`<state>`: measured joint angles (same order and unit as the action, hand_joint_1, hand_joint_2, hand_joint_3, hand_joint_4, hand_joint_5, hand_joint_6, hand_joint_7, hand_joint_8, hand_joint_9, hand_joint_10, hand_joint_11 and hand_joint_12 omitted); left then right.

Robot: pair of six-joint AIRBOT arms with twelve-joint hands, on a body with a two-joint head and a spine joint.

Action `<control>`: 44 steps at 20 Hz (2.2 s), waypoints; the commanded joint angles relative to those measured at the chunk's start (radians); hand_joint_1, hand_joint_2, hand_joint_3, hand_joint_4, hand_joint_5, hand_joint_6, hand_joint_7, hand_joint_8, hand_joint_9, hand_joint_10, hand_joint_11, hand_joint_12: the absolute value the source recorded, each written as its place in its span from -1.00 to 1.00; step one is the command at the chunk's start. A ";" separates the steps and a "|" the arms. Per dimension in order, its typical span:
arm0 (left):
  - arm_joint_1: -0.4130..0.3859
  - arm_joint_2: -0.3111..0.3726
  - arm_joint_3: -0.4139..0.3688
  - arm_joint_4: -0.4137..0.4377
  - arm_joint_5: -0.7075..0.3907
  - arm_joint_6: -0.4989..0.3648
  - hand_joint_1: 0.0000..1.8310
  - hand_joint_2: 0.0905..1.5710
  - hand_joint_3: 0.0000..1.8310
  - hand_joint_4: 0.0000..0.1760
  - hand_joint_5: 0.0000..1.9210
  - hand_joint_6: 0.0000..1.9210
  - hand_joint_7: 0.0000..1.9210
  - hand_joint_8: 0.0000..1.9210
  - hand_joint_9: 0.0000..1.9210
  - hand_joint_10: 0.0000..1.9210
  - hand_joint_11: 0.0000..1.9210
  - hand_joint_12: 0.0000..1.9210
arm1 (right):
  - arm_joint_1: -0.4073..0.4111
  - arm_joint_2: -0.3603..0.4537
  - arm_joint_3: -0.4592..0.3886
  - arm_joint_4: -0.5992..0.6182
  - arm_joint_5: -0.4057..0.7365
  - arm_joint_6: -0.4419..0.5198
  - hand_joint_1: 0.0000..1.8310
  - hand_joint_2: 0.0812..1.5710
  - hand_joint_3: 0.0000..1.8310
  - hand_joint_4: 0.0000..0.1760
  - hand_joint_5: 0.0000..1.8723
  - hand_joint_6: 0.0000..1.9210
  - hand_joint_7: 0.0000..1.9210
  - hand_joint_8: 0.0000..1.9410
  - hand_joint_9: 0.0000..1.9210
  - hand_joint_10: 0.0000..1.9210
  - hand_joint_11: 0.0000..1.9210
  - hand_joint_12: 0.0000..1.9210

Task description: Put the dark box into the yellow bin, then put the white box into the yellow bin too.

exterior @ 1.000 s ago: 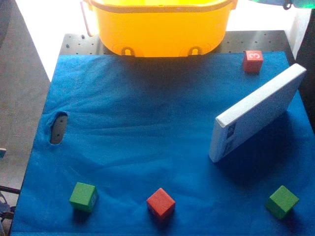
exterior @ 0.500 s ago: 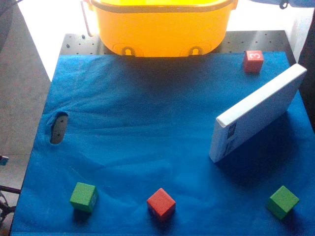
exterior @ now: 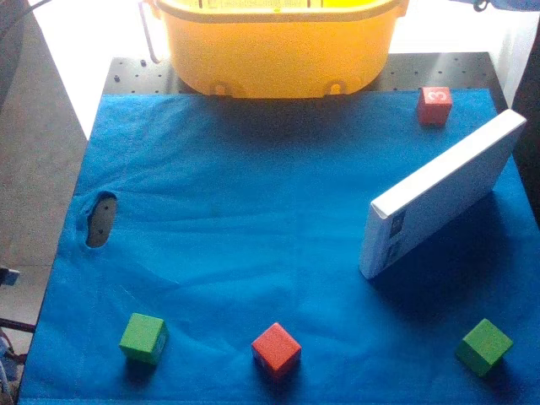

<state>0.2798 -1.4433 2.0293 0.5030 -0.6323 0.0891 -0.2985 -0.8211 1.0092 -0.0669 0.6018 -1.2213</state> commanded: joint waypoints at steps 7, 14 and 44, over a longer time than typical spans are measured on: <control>0.001 0.040 -0.034 -0.045 -0.113 -0.029 0.30 -0.06 -1.00 -0.16 -0.61 -0.99 -0.70 -0.99 -0.77 -0.99 -0.81 -0.87 | -0.028 0.014 -0.006 0.009 0.126 0.031 -0.73 0.22 -1.00 -1.00 -0.81 -1.00 -0.58 -1.00 -0.68 -1.00 -1.00 -0.38; 0.034 0.145 -0.151 -0.068 -0.170 -0.018 0.25 -0.06 -1.00 0.61 -0.64 -0.99 -0.68 -0.99 -0.70 -0.98 -0.72 -0.84 | -0.114 0.072 -0.054 0.008 0.124 0.106 -0.66 0.19 -1.00 -0.31 -0.87 -1.00 -0.65 -1.00 -0.75 -1.00 -1.00 -0.41; 0.145 0.187 -0.211 -0.139 -0.196 0.013 0.26 -0.02 -0.99 0.28 -0.65 -1.00 -0.67 -0.99 -0.74 -0.99 -0.77 -0.94 | -0.288 -0.023 -0.036 -0.047 -0.101 0.125 -0.64 -0.08 -0.99 -0.30 -0.69 -1.00 -0.56 -1.00 -0.60 -1.00 -0.91 -0.31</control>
<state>0.4320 -1.2606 1.8202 0.4122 -0.7254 0.1074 -0.5964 -0.8421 0.9730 -0.1238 0.3985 -1.0977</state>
